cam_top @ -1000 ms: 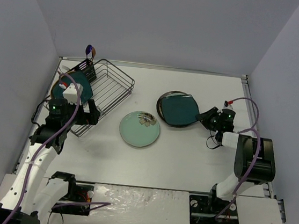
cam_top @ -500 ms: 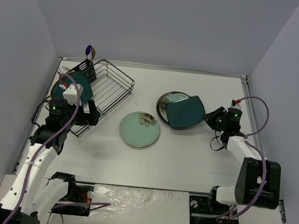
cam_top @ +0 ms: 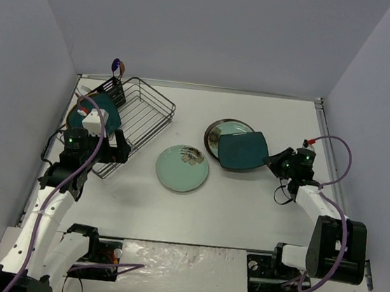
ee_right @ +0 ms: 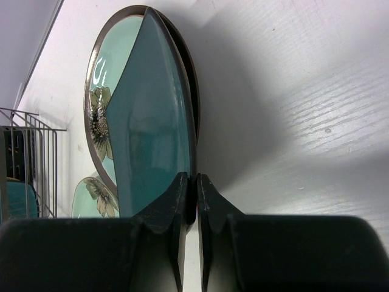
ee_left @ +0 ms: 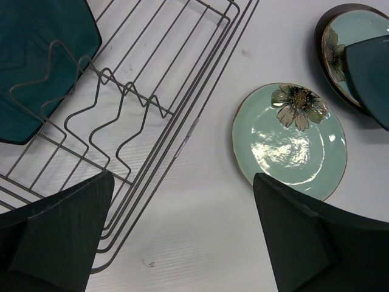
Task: Load the plates into the dish rack
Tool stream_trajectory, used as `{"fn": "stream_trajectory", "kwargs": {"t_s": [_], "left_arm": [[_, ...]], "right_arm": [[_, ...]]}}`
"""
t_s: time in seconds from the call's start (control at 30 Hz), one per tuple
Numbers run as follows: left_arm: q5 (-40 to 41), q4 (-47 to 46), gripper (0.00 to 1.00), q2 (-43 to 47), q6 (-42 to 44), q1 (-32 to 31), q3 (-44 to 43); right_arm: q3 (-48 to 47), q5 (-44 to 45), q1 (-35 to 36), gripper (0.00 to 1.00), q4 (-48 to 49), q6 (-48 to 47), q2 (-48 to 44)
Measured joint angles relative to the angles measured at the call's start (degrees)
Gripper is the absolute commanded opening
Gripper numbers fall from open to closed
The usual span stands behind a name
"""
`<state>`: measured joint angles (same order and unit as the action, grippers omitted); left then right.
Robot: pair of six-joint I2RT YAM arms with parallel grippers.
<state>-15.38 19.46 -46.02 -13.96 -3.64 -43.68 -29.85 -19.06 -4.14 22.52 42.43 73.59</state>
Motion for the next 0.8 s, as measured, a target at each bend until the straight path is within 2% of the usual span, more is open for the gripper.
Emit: {"fn": "stream_trajectory", "kwargs": {"t_s": [0.17,0.23,0.5,0.6,0.7,0.8], "left_arm": [[0.0,0.0,0.97,-0.1,0.0,0.0,0.0],[0.0,0.0,0.97,-0.1,0.0,0.0,0.0],[0.0,0.0,0.97,-0.1,0.0,0.0,0.0],[0.0,0.0,0.97,-0.2,0.0,0.0,0.0],[0.0,0.0,0.97,-0.2,0.0,0.0,0.0],[0.0,0.0,0.97,-0.2,0.0,0.0,0.0]], "right_arm": [[0.2,0.5,0.0,0.09,0.0,0.4,0.0],[0.2,0.9,0.0,0.16,0.0,0.4,0.1],[1.4,1.9,-0.1,0.26,-0.1,0.2,0.7],[1.4,1.9,-0.1,0.42,0.1,0.2,0.9],[1.4,1.6,-0.1,0.53,0.6,0.4,1.2],[2.3,0.5,-0.1,0.57,2.3,0.9,1.3]]}}
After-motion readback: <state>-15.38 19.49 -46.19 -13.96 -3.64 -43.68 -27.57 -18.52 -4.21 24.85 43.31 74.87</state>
